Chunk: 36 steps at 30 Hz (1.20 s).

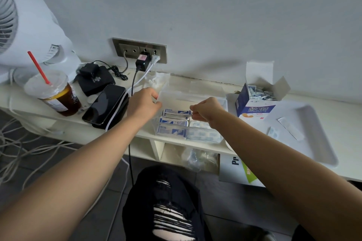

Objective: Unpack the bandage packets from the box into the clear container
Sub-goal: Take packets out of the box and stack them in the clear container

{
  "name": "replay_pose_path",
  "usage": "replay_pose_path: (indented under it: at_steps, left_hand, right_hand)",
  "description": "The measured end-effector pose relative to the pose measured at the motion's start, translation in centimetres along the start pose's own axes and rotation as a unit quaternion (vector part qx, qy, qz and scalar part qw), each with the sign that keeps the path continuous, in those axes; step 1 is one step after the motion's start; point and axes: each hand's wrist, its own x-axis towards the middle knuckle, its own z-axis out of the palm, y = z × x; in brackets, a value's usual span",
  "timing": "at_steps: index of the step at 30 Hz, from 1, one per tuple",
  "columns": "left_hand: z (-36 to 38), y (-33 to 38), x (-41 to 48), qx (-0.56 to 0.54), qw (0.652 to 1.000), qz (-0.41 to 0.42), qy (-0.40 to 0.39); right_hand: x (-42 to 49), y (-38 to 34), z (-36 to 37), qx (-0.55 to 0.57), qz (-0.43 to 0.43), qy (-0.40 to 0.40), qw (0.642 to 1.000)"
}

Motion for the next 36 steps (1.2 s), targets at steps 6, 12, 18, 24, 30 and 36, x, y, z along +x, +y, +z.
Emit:
replay_pose_path:
  at_steps: [6,12,18,24,30,36]
  left_hand:
    - [-0.1,0.1,-0.3,0.005,1.0,0.004,0.007]
    - [-0.1,0.1,-0.6,0.004,1.0,0.002,0.004]
    - [-0.3,0.0,-0.7,0.006,1.0,-0.007,0.0]
    - [0.0,4.5,-0.9,-0.03,0.992,0.065,0.099]
    - [4.4,13.8,-2.5,-0.1,0.978,0.179,-0.039]
    - [8.8,19.3,-3.0,-0.096,0.975,0.112,-0.166]
  right_hand:
    - [-0.8,-0.5,0.4,0.027,0.037,-0.025,0.999]
    - [-1.6,-0.6,1.0,0.093,0.06,-0.044,0.993]
    - [-1.7,-0.6,-0.4,0.108,0.033,-0.052,0.992]
    - [-4.7,-0.8,-6.2,0.085,-0.142,-0.089,0.982]
    - [-4.0,2.7,-15.0,-0.092,-0.257,0.158,0.949]
    - [-2.5,5.7,-18.5,-0.29,-0.267,0.187,0.9]
